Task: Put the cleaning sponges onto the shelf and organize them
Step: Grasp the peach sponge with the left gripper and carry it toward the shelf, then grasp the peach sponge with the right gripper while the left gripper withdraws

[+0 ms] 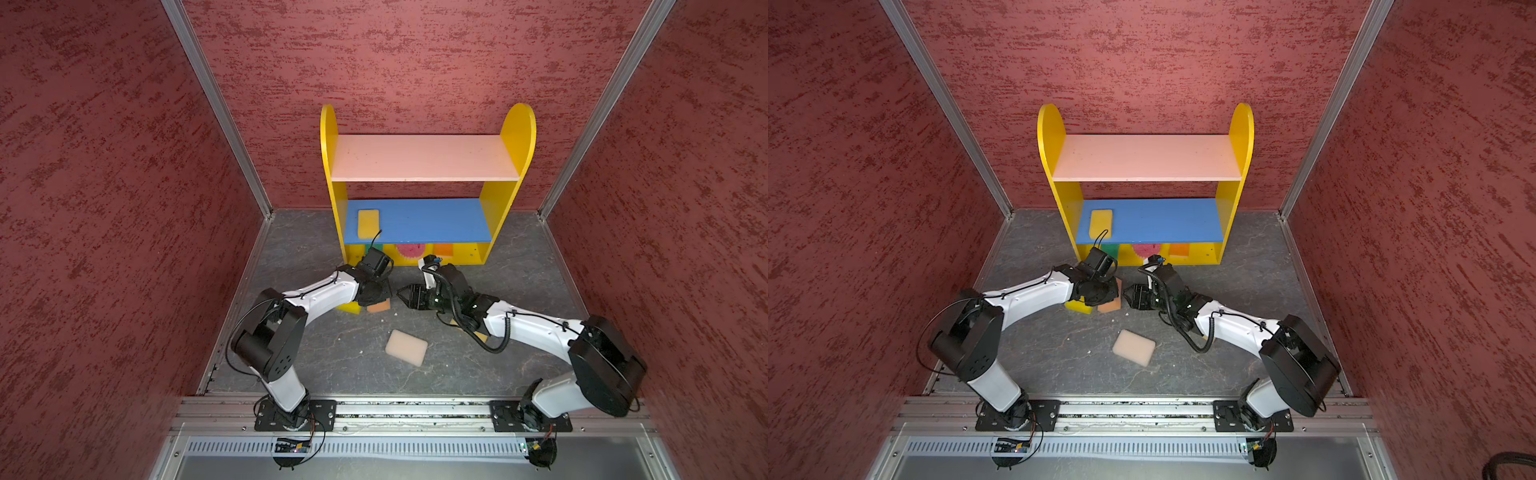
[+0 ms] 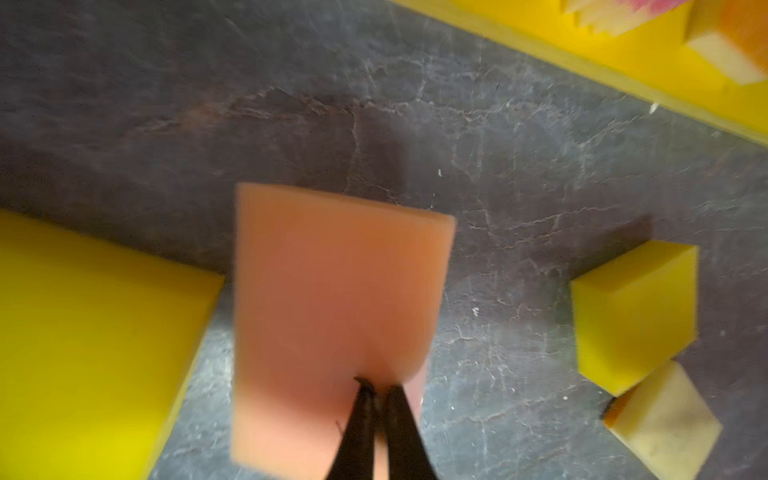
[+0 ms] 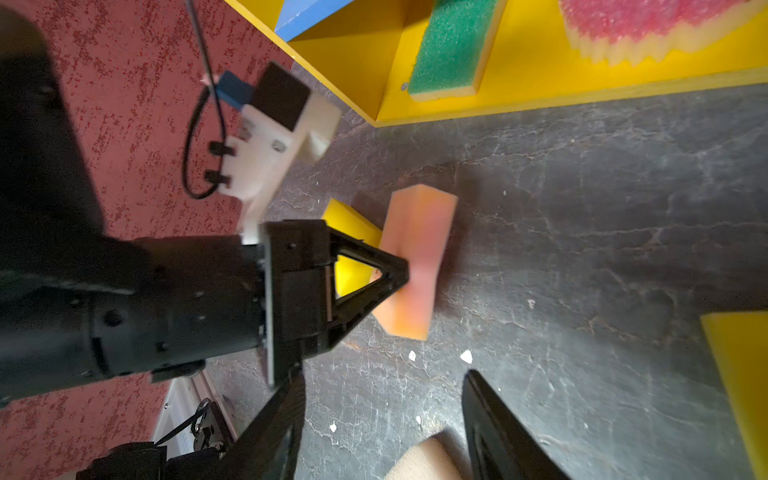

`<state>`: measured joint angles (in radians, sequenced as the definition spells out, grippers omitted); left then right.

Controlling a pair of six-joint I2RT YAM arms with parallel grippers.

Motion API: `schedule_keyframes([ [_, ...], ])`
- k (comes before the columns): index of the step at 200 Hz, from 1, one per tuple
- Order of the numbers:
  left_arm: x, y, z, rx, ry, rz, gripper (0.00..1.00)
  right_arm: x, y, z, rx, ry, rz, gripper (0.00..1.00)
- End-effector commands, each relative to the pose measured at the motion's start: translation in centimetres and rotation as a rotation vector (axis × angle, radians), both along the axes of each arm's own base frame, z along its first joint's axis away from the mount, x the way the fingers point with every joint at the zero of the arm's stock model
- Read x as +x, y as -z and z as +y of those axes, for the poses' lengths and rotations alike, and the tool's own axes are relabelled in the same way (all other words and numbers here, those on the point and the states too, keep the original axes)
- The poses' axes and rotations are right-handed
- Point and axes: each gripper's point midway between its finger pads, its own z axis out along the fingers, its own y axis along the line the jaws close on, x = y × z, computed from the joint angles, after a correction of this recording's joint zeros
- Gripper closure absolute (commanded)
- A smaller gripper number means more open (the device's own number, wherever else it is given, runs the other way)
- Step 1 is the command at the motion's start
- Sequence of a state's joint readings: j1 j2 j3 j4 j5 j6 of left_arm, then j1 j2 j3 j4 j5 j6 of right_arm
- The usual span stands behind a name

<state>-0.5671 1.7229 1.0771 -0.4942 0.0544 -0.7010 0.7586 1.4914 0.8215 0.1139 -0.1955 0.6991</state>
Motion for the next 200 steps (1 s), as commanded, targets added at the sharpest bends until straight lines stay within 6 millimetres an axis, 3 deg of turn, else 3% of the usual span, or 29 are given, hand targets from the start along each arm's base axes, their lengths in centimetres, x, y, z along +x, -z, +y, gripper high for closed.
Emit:
schedule_keyframes([
  [1, 0.6, 0.5, -1.2, -0.061, 0.023, 0.001, 0.73, 0.4, 0.4, 0.2, -0.026, 0.010, 0.001, 0.39],
  [21, 0.7, 0.1, -1.3, -0.095, 0.014, -0.005, 0.63, 0.6, 0.9, 0.2, -0.038, 0.019, 0.006, 0.39],
  [43, 0.9, -2.7, -0.5, -0.104, 0.008, -0.071, 0.48, 1.0, 1.3, 0.5, -0.047, 0.023, 0.017, 0.39],
  [62, 0.9, -5.8, 1.4, -0.097, -0.011, -0.154, 0.39, 1.4, 1.8, 1.0, -0.066, 0.021, 0.036, 0.39],
  [85, 0.5, -8.1, 4.8, -0.125, -0.075, -0.216, 0.31, 2.0, 2.7, 1.9, -0.097, 0.021, 0.058, 0.39],
  [125, -2.0, -7.6, 10.4, -0.168, -0.187, -0.220, 0.29, 3.0, 4.5, 4.0, -0.179, 0.025, 0.084, 0.39],
  [168, -4.5, -6.2, 13.1, -0.206, -0.227, -0.205, 0.28, 3.8, 7.4, 6.0, -0.263, 0.028, 0.127, 0.40],
  [200, -5.2, -5.8, 14.8, -0.256, -0.256, -0.202, 0.27, 4.4, 9.4, 6.1, -0.292, 0.065, 0.148, 0.47],
])
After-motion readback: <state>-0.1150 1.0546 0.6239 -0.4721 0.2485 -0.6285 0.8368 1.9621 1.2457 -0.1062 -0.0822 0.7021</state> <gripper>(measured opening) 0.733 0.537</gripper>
